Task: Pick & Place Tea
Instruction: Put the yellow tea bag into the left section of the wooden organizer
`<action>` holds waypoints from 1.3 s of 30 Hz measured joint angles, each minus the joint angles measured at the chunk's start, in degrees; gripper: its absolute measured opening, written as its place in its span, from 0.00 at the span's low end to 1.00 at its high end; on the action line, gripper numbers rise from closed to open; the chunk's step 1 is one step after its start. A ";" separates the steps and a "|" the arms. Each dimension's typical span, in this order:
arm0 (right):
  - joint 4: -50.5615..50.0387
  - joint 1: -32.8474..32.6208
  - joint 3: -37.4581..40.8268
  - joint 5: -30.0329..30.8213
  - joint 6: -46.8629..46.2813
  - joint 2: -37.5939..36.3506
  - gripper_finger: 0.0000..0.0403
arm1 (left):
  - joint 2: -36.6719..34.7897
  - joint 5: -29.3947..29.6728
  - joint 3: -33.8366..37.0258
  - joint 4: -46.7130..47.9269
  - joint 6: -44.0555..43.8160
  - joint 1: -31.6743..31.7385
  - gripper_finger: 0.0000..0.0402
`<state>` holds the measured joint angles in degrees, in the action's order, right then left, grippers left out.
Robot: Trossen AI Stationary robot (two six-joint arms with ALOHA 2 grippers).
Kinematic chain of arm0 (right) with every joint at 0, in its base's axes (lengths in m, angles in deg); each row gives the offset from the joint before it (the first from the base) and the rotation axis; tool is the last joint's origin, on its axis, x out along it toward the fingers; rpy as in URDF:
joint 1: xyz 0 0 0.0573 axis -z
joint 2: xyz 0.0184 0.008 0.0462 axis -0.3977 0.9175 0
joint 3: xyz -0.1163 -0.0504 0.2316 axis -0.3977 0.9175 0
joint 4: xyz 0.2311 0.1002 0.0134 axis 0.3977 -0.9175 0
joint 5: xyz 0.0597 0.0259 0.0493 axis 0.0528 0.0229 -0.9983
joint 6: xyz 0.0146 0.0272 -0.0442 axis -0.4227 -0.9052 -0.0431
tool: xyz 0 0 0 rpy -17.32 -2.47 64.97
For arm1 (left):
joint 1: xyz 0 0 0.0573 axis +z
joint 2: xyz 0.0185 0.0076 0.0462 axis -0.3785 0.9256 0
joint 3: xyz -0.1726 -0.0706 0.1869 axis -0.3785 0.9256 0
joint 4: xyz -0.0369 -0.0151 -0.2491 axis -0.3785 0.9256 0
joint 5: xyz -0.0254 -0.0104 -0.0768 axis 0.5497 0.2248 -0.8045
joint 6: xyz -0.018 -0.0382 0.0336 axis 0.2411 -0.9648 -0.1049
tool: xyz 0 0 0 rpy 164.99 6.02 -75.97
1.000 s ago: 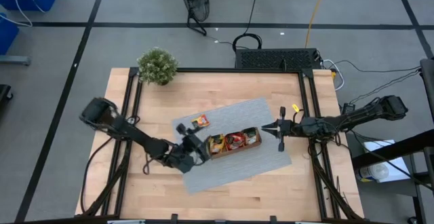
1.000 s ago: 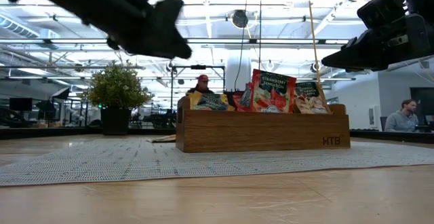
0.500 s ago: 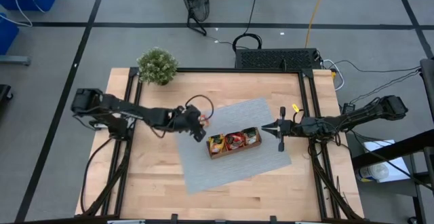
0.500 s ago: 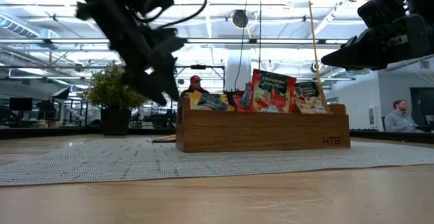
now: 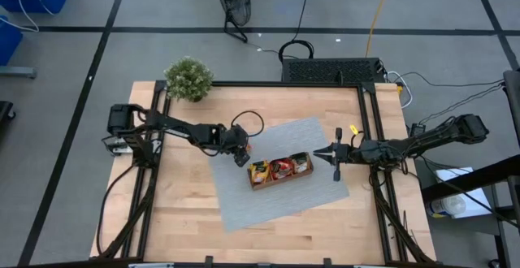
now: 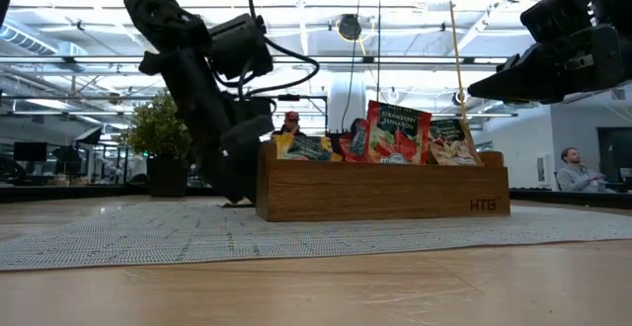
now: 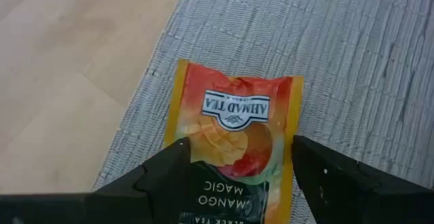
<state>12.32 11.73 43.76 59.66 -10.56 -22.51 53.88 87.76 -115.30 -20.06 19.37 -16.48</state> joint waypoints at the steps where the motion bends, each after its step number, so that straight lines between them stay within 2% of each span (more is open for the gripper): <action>1: 0.01 0.01 0.00 0.04 0.14 0.00 0.04 | 0.33 -0.22 -0.06 0.66 0.07 -0.13 0.64; 14: -0.02 0.00 0.00 0.06 0.40 0.00 0.04 | -0.24 0.25 -0.06 8.28 -1.30 -0.39 0.61; 21: -0.06 0.00 0.00 0.03 0.40 0.00 0.04 | -0.20 0.48 0.07 10.50 -3.13 -0.33 0.42; 30: -0.10 0.00 0.00 0.00 0.39 0.00 0.04 | -0.18 0.43 0.16 10.59 -2.02 -0.38 0.03; 36: -0.10 0.00 0.00 0.00 0.38 0.00 0.04 | -1.23 1.06 -0.92 12.26 0.20 -0.63 0.01; 39: -0.10 0.00 0.00 0.00 0.37 0.02 0.04 | -3.03 -2.35 -2.39 14.67 -0.17 -0.67 0.04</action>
<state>12.21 11.73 43.76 59.66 -10.18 -22.49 50.85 85.41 -117.69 -5.38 19.20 -17.15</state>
